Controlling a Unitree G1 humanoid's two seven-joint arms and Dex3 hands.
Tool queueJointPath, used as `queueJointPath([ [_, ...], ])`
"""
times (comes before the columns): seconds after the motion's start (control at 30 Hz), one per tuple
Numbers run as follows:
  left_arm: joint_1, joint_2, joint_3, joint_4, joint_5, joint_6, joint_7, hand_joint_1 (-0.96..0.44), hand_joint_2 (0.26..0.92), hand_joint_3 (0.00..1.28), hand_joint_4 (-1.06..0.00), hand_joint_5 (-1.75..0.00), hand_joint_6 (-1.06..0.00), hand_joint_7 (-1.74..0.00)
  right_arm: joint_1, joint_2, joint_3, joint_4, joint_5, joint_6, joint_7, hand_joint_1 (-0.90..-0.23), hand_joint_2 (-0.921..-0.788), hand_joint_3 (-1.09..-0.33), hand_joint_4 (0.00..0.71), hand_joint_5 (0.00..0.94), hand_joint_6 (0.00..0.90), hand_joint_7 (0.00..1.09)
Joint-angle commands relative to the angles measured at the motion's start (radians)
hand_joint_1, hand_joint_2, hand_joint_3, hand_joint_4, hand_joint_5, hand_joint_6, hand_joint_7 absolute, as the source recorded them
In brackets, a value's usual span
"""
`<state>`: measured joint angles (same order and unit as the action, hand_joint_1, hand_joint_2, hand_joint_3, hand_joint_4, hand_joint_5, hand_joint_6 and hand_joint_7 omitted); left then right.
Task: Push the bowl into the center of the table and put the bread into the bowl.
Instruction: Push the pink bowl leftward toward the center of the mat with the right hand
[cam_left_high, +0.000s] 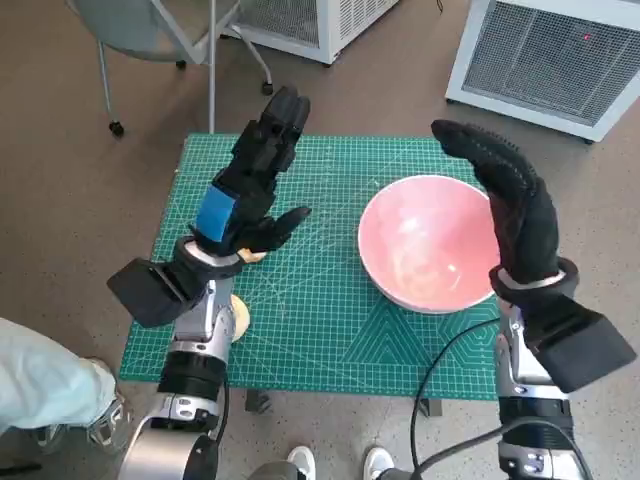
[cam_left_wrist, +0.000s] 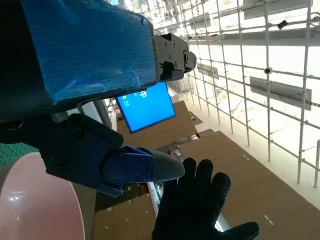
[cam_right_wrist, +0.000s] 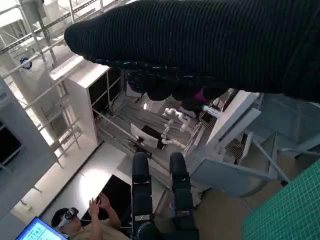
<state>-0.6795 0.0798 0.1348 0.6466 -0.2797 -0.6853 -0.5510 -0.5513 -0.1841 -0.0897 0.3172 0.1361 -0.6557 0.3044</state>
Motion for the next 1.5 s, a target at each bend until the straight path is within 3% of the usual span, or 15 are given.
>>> queueJointPath([
  [0.03,0.007,0.004,-0.001,-0.008,-0.004,-0.003,-0.005,-0.64,0.921,0.30,0.00,0.00,-0.13,-0.06,0.025,0.004,0.002,-0.001,0.003,0.017,-0.005,-0.733,-0.921,-0.763,0.110,0.000,-0.001,0.41],
  [0.63,0.014,0.007,-0.011,-0.013,0.007,0.009,0.002,-0.63,0.921,0.31,-0.01,0.00,-0.13,-0.06,0.031,0.007,-0.003,0.009,0.017,0.013,-0.003,-0.722,-0.921,-0.761,0.112,0.001,-0.001,0.41],
  [1.5,-0.002,0.011,0.004,0.023,-0.022,0.023,-0.045,-0.61,0.921,0.31,-0.01,0.00,-0.13,-0.05,0.023,0.010,-0.006,0.052,0.011,-0.021,-0.010,-0.711,-0.921,-0.761,0.113,0.001,-0.001,0.41],
])
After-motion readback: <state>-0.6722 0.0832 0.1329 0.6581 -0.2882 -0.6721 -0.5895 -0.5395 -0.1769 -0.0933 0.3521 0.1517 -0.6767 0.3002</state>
